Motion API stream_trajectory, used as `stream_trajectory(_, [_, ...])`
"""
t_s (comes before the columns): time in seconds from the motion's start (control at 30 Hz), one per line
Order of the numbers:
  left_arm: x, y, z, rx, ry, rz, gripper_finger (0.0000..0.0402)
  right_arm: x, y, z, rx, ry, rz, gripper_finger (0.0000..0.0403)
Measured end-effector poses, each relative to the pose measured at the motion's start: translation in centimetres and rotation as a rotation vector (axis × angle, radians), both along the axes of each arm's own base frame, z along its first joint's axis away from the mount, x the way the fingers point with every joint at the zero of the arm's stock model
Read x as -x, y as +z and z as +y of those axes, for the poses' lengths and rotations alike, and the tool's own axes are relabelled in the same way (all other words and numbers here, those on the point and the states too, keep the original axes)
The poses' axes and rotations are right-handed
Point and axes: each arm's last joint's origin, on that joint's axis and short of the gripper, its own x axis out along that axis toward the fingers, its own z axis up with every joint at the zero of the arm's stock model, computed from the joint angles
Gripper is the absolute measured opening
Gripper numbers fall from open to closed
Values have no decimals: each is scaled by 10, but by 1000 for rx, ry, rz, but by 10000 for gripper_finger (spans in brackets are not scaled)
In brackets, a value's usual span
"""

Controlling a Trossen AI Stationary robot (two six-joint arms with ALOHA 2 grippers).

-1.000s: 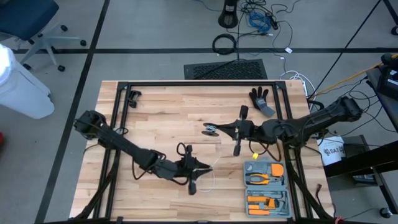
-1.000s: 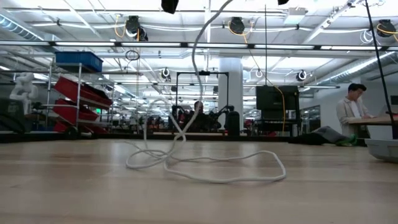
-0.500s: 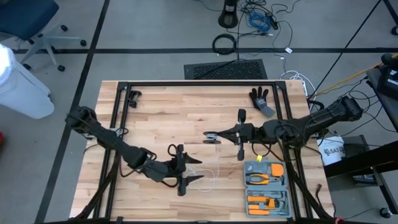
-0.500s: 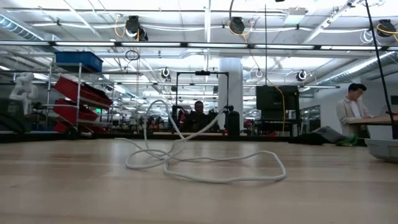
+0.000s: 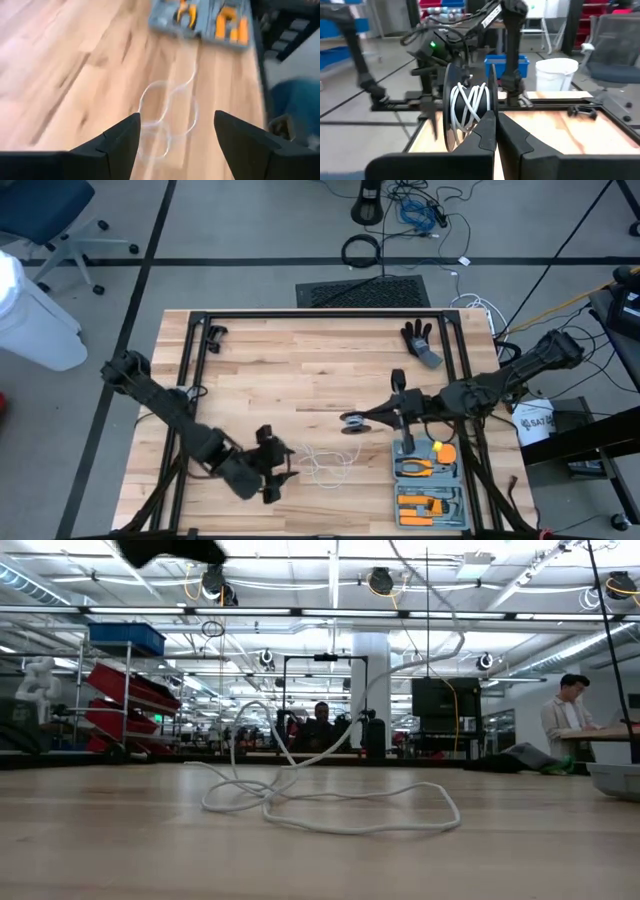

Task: Coil cords
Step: Uncoil the white cable wire from the spool

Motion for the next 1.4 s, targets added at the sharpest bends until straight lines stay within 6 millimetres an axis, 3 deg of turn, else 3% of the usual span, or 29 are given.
stream_trajectory(0.1, [2, -2, 0, -94, 22, -8, 260, 5, 3, 0, -7, 8, -9, 0])
stream_trajectory(0.23, [-8, -13, 16, -162, 72, 57, 260, 10, 6, 1, -17, 22, -14, 0])
stream_trajectory(0.47, [-23, -27, 31, -328, -182, 209, 260, 16, 8, 2, -14, 40, -8, 0])
stream_trajectory(0.73, [-37, -33, 54, -376, -331, 281, 253, 17, 7, 2, -8, 40, 0, 0])
stream_trajectory(1.2, [-51, -65, 61, -423, -459, 397, 150, 17, 6, 2, 1, 38, 13, 0])
stream_trajectory(1.4, [-53, -72, 65, -442, -441, 428, 74, 17, 5, 1, 9, 36, 14, 0])
